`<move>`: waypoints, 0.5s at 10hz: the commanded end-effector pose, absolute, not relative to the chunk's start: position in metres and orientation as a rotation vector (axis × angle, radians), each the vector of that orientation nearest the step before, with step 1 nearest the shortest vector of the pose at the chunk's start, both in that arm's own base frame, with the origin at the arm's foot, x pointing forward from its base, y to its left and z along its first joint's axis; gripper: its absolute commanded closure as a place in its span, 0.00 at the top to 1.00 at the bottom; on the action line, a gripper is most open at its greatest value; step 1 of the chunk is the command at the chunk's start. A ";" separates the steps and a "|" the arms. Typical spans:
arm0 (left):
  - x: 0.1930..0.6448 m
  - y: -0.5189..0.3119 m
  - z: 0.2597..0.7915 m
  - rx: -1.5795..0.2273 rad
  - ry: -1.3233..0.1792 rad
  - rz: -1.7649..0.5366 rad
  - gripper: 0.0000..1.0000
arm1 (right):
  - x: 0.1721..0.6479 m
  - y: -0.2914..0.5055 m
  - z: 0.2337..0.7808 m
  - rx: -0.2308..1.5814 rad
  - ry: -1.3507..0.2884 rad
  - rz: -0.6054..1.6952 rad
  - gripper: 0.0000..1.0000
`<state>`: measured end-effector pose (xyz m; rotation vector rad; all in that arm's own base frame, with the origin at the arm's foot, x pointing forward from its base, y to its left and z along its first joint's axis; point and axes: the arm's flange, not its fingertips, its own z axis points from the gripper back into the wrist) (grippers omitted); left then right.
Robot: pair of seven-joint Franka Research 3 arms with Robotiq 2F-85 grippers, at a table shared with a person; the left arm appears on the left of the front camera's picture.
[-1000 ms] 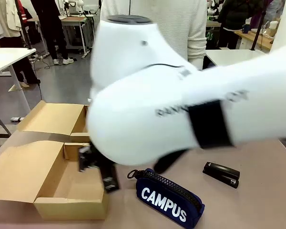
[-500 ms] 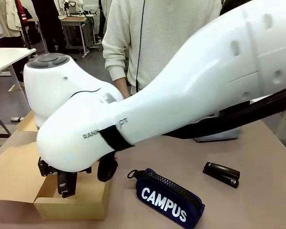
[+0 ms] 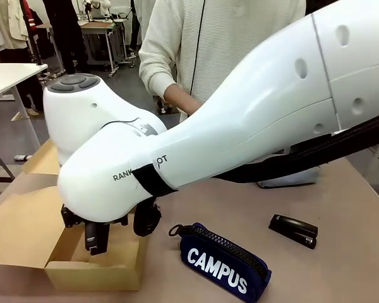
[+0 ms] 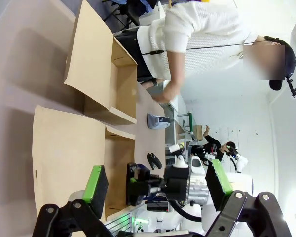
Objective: Place items inside the box.
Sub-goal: Pick up a Pencil pouch or Stapler and place it inside the Mailer Box closest to the robot.
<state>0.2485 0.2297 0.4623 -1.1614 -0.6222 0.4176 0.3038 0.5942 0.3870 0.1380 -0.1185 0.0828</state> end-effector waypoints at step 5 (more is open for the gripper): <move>0.248 0.229 0.463 -1.174 -0.648 0.400 1.00 | 0.322 0.591 0.363 0.071 -0.108 -0.038 0.00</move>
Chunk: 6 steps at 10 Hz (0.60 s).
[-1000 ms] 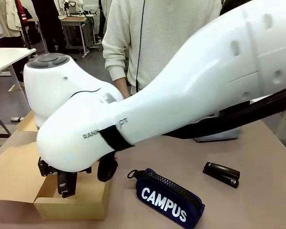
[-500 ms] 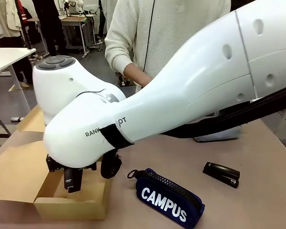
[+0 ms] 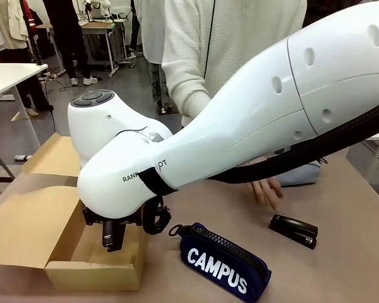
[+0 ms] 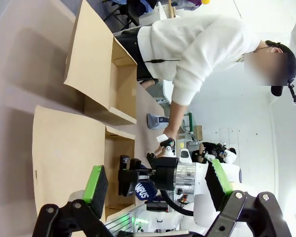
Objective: Place items inside the box.
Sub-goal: Pick up a Pencil pouch or Stapler and place it inside the Mailer Box closest to the robot.
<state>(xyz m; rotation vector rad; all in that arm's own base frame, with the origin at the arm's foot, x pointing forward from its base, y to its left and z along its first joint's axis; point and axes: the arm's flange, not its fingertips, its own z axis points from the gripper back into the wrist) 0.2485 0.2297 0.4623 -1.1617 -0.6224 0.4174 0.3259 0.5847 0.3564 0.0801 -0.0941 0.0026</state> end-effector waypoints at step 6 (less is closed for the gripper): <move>0.248 0.229 0.463 -1.174 -0.648 0.400 1.00 | 0.314 0.586 0.363 0.035 -0.115 -0.030 1.00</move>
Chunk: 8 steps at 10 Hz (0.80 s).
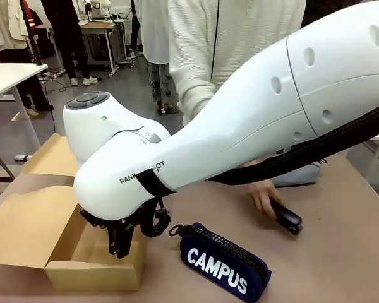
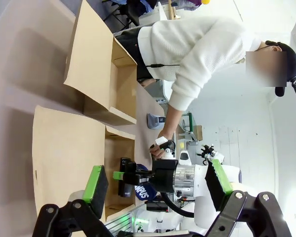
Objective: Place items inside the box.
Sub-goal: Pick up a Pencil pouch or Stapler and place it inside the Mailer Box closest to the robot.
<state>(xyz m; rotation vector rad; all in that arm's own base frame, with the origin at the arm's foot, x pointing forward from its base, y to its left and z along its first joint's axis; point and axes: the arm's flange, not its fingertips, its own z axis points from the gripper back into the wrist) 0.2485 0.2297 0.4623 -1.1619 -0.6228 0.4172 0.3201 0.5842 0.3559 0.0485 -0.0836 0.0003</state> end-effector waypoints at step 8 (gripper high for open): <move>0.248 0.229 0.463 -1.174 -0.648 0.400 1.00 | 0.309 0.588 0.369 0.085 -0.135 0.006 1.00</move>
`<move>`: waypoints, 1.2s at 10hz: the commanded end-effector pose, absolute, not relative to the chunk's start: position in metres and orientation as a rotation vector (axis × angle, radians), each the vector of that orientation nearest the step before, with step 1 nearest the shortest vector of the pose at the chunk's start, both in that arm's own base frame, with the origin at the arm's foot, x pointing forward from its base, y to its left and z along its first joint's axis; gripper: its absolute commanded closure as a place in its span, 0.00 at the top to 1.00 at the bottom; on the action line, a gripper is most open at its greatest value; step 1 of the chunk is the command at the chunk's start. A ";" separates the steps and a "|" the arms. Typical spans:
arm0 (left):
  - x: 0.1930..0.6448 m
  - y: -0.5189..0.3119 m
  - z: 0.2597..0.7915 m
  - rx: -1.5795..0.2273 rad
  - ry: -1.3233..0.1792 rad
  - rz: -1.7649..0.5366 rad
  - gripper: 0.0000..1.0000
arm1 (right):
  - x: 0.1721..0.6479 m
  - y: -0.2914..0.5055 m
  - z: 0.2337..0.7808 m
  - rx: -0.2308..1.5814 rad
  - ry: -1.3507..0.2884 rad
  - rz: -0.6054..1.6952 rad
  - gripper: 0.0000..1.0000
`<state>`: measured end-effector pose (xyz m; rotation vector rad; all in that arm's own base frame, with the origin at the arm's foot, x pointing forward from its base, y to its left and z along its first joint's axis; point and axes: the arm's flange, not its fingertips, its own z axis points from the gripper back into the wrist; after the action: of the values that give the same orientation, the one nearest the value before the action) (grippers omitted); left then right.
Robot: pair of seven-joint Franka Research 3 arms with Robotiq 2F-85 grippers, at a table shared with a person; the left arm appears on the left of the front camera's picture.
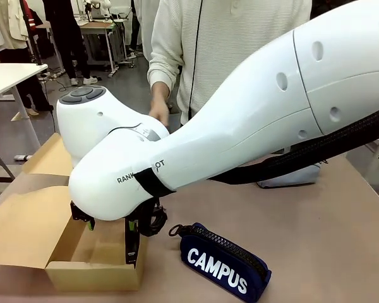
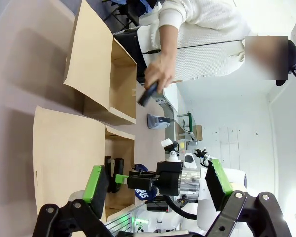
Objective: Place items inside the box.
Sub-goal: Pick up a Pencil pouch or Stapler and place it inside the Mailer Box closest to the robot.
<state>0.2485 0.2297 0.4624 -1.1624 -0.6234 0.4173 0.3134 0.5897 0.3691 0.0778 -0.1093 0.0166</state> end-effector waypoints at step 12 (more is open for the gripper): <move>0.248 0.229 0.463 -1.174 -0.648 0.400 1.00 | 0.293 0.559 0.396 0.177 -0.045 0.100 1.00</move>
<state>0.2486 0.2297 0.4625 -1.1632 -0.6241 0.4175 0.2998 0.5755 0.3878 0.1500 -0.0980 0.0423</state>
